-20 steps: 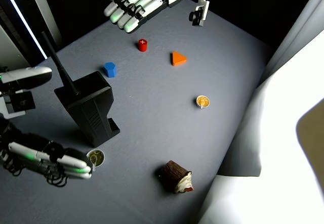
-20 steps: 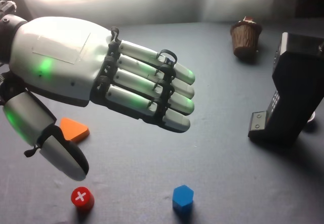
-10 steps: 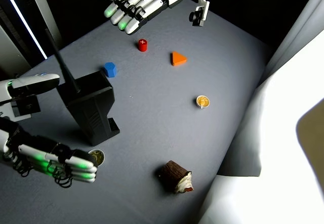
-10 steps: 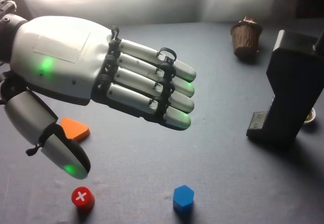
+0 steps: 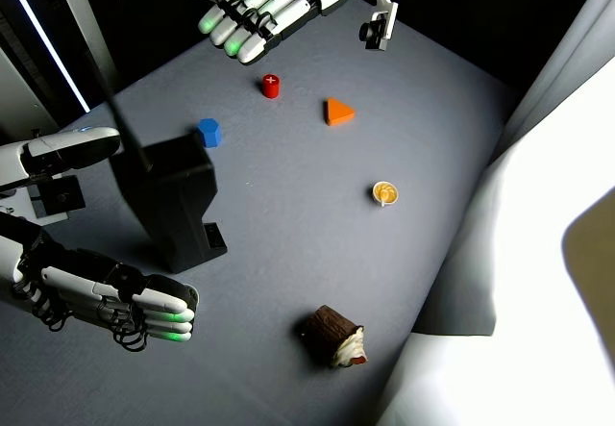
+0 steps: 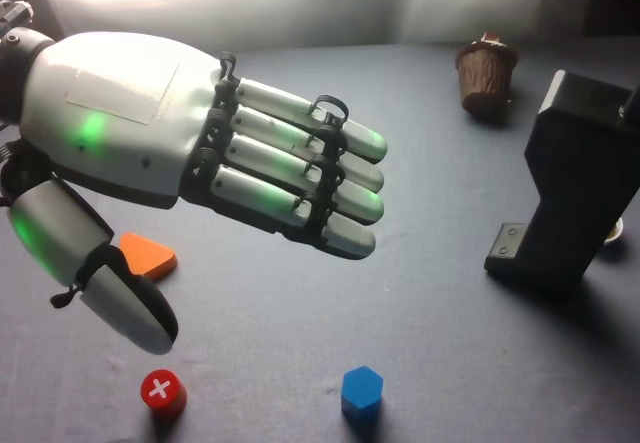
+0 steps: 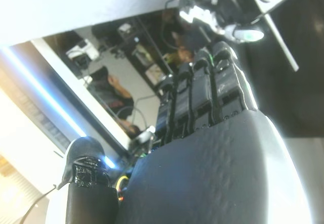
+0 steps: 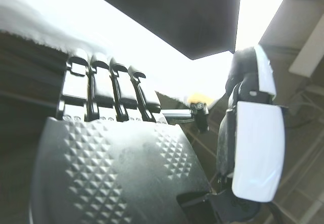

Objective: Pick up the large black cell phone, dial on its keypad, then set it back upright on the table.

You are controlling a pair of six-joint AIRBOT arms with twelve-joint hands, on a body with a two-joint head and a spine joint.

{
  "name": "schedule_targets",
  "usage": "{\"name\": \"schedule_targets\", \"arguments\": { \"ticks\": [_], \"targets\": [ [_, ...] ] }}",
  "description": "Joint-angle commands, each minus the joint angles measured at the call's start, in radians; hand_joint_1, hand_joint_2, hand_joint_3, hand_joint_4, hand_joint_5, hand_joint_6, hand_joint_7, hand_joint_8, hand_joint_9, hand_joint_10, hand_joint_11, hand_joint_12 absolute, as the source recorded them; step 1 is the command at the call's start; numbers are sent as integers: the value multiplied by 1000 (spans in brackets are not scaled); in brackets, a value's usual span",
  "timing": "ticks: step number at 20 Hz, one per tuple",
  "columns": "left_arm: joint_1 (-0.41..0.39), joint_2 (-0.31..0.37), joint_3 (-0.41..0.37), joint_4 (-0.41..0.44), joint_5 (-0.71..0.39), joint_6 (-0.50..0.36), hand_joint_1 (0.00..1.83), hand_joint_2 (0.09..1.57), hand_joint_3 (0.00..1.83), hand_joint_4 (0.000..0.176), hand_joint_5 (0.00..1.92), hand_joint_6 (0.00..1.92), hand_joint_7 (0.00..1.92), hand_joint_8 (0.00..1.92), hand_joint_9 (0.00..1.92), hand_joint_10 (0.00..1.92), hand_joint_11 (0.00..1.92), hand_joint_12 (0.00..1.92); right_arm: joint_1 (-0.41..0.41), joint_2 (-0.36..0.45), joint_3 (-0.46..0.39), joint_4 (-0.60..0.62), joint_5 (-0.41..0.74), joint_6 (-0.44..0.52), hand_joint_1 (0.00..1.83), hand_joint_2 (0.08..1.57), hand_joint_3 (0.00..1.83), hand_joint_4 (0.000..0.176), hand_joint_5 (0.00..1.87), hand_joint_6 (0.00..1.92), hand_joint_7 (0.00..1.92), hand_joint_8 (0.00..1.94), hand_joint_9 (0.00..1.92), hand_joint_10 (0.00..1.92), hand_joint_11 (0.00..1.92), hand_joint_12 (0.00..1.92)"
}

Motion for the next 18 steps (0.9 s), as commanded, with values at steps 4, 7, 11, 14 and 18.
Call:
{"name": "schedule_targets", "arguments": {
  "ticks": [4,7,11,14,18],
  "targets": [
    [-28,3,-2,-102,-49,-1,0,1177,2,0,81,5,85,3,67,5,10,41,12,9,-6,-18,124,9,648,975,0,0,0,0,0,0,0,0,0,5],
    [-30,3,-2,-101,-50,-1,0,1179,2,0,81,4,77,6,60,5,16,12,16,9,-11,-23,124,9,680,958,0,0,0,0,0,0,0,0,9,9],
    [-30,3,-2,-97,-51,-1,0,1172,0,0,93,12,100,13,84,13,28,19,30,9,-44,-74,123,9,665,969,0,0,0,0,0,0,0,0,0,1],
    [-31,3,-2,-97,-51,-1,0,1171,0,0,79,3,84,3,71,5,11,15,39,9,-70,-113,121,9,657,968,0,0,0,0,0,0,0,0,0,0],
    [-30,3,-1,-95,-51,-1,0,1172,0,0,85,4,93,5,77,5,11,20,39,9,-62,-114,121,9,716,943,0,0,0,0,0,0,0,0,0,0]
  ]
}}
